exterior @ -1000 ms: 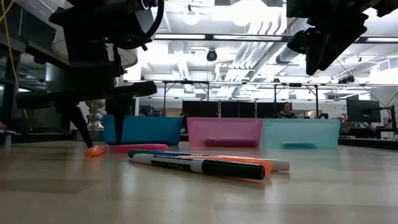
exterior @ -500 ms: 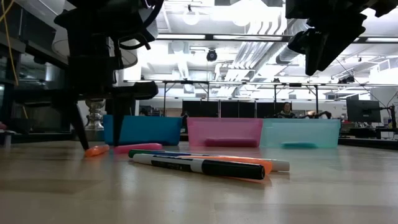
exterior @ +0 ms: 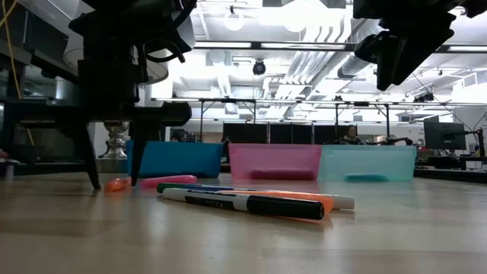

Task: Pick & Place Markers
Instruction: Put the top orange pen into the green bin

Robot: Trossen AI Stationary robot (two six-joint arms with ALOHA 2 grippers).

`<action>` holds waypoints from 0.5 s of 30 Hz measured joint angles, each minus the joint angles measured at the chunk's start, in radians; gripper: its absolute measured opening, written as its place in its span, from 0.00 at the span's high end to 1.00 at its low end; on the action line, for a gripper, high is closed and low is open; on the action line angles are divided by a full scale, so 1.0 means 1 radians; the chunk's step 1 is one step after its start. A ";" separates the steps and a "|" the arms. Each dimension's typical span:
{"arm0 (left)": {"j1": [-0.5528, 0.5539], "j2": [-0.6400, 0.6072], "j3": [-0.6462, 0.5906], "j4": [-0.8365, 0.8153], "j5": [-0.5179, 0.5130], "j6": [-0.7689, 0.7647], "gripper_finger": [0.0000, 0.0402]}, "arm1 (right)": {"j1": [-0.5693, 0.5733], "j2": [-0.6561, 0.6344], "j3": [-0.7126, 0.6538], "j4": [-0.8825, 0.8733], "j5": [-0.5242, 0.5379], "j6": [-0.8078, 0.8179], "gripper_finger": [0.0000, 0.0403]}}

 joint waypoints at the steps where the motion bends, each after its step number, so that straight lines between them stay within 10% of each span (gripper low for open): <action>1: 0.000 0.007 0.001 -0.005 -0.001 0.000 0.56 | 0.004 0.000 0.000 0.000 0.000 0.002 0.69; 15: -0.002 0.032 0.000 -0.031 -0.018 -0.010 0.80 | 0.059 0.000 0.000 0.005 0.025 0.050 0.69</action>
